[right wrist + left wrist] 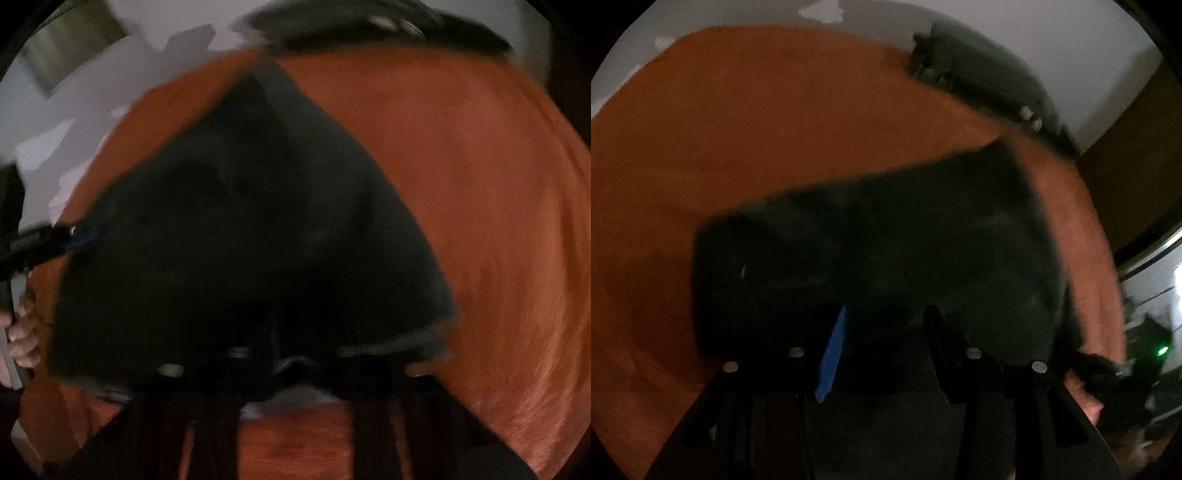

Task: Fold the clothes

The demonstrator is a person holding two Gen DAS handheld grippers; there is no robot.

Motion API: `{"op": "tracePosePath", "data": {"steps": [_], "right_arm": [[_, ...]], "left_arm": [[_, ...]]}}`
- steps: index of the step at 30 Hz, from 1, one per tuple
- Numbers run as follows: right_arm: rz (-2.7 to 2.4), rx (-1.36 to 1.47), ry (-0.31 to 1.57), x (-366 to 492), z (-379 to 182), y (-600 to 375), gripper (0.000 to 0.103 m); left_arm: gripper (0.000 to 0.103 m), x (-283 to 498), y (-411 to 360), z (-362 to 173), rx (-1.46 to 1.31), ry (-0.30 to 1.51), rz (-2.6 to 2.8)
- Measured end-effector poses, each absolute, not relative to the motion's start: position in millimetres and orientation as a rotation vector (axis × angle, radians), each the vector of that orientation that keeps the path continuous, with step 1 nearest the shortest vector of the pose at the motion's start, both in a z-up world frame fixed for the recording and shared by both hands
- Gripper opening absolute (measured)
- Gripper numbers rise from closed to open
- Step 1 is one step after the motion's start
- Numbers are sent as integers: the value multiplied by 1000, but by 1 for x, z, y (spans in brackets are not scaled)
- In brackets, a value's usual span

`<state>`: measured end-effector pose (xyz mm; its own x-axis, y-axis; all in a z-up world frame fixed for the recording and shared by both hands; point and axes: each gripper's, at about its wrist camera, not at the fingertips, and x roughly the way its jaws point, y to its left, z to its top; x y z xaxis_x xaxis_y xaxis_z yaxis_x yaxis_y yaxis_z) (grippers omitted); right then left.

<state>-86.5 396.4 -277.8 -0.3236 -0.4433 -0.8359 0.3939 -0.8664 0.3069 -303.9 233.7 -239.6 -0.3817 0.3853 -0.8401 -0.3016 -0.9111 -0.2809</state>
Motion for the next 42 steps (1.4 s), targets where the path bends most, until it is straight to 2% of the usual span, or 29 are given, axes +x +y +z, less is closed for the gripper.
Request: {"op": "tracePosePath", "data": {"steps": [4, 8, 9, 11, 14, 17, 18, 19, 22, 26, 27, 28, 32, 34, 37, 41, 42], "right_arm": [[-2192, 1440, -193, -86, -281, 417, 0], [-2295, 1335, -1, -76, -245, 409, 0], [-2299, 1388, 109, -78, -258, 407, 0], [-2201, 1545, 65, -90, -285, 412, 0], [-2204, 1505, -68, -105, -251, 413, 3], [-2196, 1262, -49, -134, -190, 375, 6], [-2160, 1251, -22, -150, -184, 356, 10], [-2140, 1264, 17, -167, -183, 337, 10], [-2095, 1312, 99, -211, -199, 278, 10], [-2118, 1420, 49, -267, -227, 235, 10], [-2119, 1443, 70, -275, -239, 227, 8], [-2121, 1467, 92, -283, -251, 219, 0], [-2129, 1494, 155, -299, -283, 198, 0], [-2141, 1443, 207, -295, -276, 193, 0], [-2209, 1328, -70, -292, -242, 224, 0], [-2249, 1557, 42, -314, -277, 231, 4], [-2257, 1540, 24, -313, -273, 234, 4]], "left_arm": [[39, -294, 238, -241, -1368, 1, 2356], [40, -291, 227, -235, -1364, -40, 2338], [40, -291, 227, -234, -1358, -50, 2336], [40, -290, 228, -233, -1345, -71, 2332], [42, -272, 222, -226, -1322, -85, 2353], [46, -252, 216, -217, -1274, -112, 2397], [47, -246, 214, -217, -1270, -116, 2407], [47, -241, 213, -219, -1279, -116, 2401], [47, -224, 214, -224, -1268, -53, 2400], [47, -206, 218, -228, -1235, 75, 2402], [47, -204, 217, -228, -1241, 77, 2397], [47, -203, 215, -229, -1243, 72, 2391], [47, -203, 212, -228, -1231, 66, 2375], [47, -203, 208, -227, -1247, 10, 2377], [47, -202, 203, -227, -1254, -29, 2370], [47, -198, 205, -229, -1242, 9, 2371], [48, -196, 204, -229, -1240, 7, 2370]]}}
